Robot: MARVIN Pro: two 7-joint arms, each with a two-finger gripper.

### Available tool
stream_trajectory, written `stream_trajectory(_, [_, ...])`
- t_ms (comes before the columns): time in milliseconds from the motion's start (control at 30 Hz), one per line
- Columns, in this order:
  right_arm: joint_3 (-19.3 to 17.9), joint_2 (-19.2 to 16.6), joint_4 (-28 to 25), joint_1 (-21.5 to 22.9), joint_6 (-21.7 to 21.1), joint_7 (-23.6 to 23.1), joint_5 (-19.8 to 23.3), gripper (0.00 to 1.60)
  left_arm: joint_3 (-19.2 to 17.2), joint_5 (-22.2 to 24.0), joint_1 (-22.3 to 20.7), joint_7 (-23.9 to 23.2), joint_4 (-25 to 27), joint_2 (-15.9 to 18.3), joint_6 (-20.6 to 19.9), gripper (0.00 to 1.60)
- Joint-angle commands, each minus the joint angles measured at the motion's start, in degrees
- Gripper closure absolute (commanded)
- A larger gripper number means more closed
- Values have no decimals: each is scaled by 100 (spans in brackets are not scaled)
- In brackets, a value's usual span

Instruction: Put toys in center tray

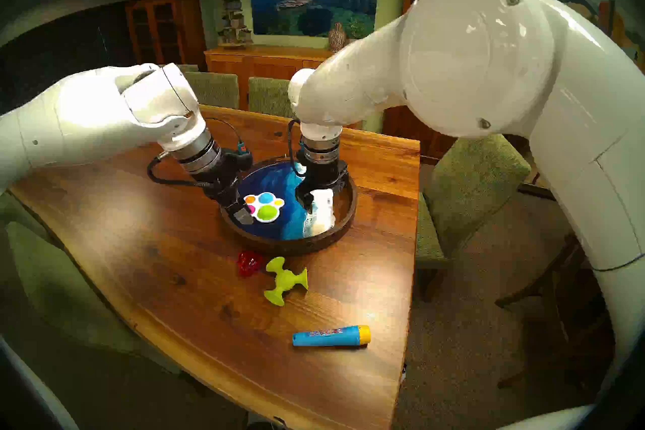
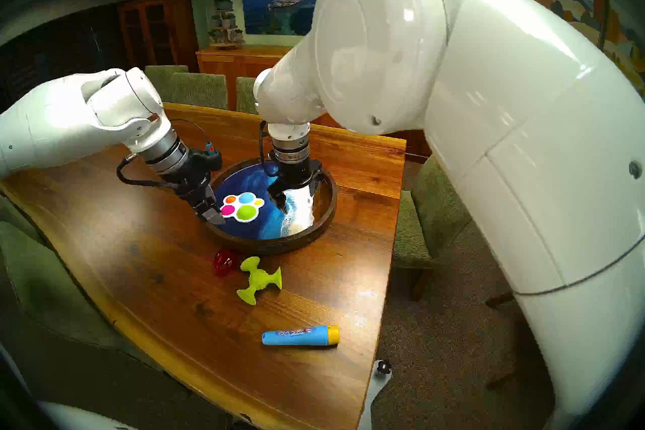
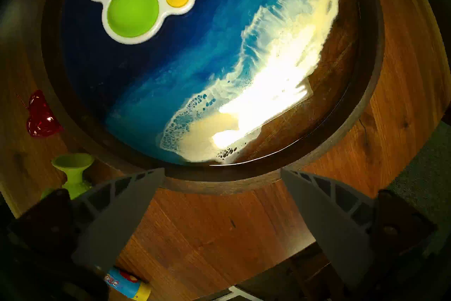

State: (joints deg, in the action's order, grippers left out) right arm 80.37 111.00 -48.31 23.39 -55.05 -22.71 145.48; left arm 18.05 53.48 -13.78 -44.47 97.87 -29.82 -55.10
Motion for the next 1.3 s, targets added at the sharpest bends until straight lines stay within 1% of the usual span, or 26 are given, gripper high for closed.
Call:
stream_trajectory(0, [-10,-25,101,165,7,-4,5,0,249,-232,-596,-327,737,698,10,0])
stream_trajectory(33, [-11,-26,101,167,7,-4,5,0,330,-256,-645,-375,832,767,10,0])
stream_trajectory(67, [-11,-26,101,167,7,-4,5,0,330,-256,-645,-375,832,767,10,0])
stream_trajectory(133, [-13,-27,102,171,5,-5,6,0,467,-340,-763,-426,1071,943,10,0])
stream_trajectory(167, [-14,-27,102,172,5,-6,6,0,532,-366,-807,-449,1140,961,10,0])
stream_trajectory(200, [-14,-28,102,173,5,-6,6,0,588,-415,-864,-465,1302,1102,10,0])
stream_trajectory(233, [-15,-28,102,174,5,-6,6,0,619,-457,-841,-480,1318,1067,10,0])
stream_trajectory(267, [-17,-28,102,175,5,-7,6,0,690,-510,-950,-465,1524,1277,10,0])
stream_trajectory(300, [-17,-29,102,176,5,-7,6,0,737,-553,-1003,-470,1604,1346,10,0])
stream_trajectory(333, [-18,-29,102,177,5,-7,5,0,685,-591,-888,-492,1523,1207,10,0])
stream_trajectory(367, [-18,-29,102,178,5,-8,5,0,810,-633,-1074,-448,1726,1461,10,0])
stream_trajectory(400, [-20,-30,102,179,5,-9,4,0,837,-731,-1113,-393,1857,1620,10,0])
stream_trajectory(433, [-21,-31,102,180,5,-9,4,0,883,-759,-1121,-357,1821,1534,10,0])
stream_trajectory(467, [-21,-31,102,181,5,-10,4,0,916,-778,-1154,-307,1882,1615,10,0])
stream_trajectory(567, [-23,-32,101,183,5,-12,2,0,1001,-746,-1136,-141,1825,1521,10,0])
stream_trajectory(767, [-27,-34,101,184,5,-13,0,0,1175,-422,-984,239,1594,1176,10,0])
stream_trajectory(1033, [-30,-36,101,184,5,-12,-2,0,1342,223,-786,844,1370,741,10,0])
stream_trajectory(1067, [-31,-36,101,184,5,-11,-2,0,1372,387,-733,998,1324,637,10,0])
stream_trajectory(1267, [-33,-37,101,184,5,-10,-4,0,1469,911,-573,1643,1303,402,10,0])
